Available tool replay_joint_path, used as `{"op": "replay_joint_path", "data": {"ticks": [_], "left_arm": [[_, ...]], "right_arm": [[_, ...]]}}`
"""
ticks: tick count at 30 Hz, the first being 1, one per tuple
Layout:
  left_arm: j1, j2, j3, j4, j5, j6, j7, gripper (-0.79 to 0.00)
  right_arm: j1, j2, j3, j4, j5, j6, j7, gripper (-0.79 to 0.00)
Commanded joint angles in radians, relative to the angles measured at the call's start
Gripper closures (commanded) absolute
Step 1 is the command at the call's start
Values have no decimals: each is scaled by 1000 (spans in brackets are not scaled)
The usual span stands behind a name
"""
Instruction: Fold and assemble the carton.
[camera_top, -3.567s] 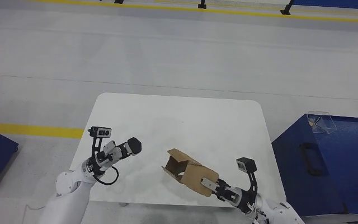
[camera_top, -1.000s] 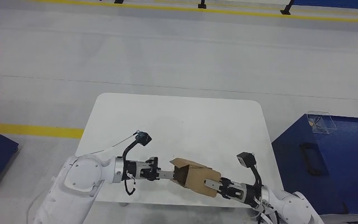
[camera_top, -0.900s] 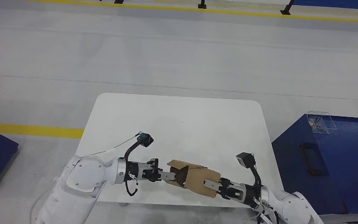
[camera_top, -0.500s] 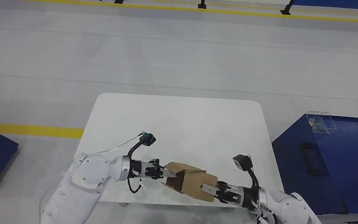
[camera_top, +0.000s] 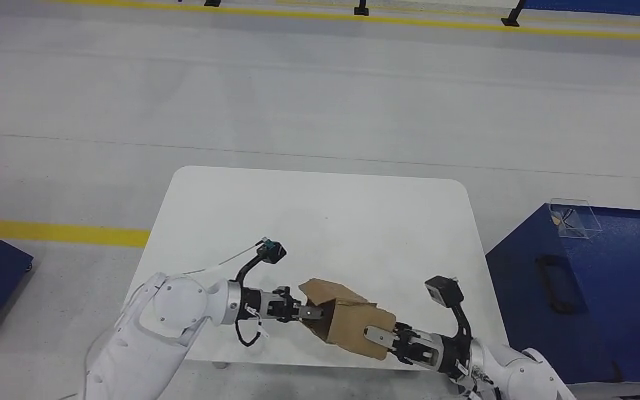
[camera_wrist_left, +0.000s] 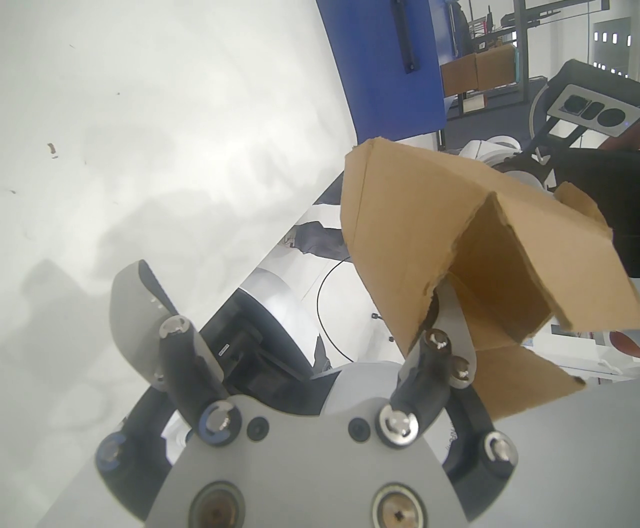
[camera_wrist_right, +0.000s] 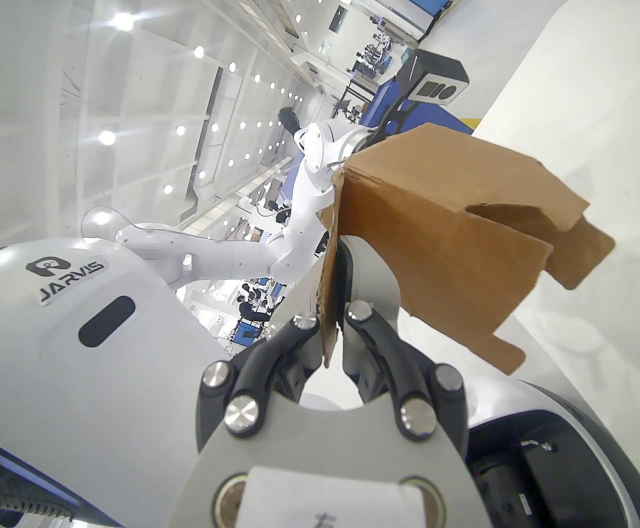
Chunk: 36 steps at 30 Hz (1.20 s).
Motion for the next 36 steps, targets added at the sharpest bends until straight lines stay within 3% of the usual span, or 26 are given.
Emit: {"op": "replay_joint_path", "data": {"ticks": [1,9,23,30,36], "left_arm": [[-2,1,6,-3,13,16,4,-785],[2,7,9,-40,37,45,5,-785],[50,30,-58,-91,55,74,18,-785],[75,43,-104,-107,66,103,25,-785],[80,47,-81,-113,100,138,-2,-785]], "right_arm": [[1,0,-9,-4,-12,2,2,0],[17,-1,-40,8,-55,62,-27,0],[56,2,-57,33,-51,171,3,0],[65,7,-41,37,-6,185,38,0],[61,10,-30,29,18,185,54,0]]}}
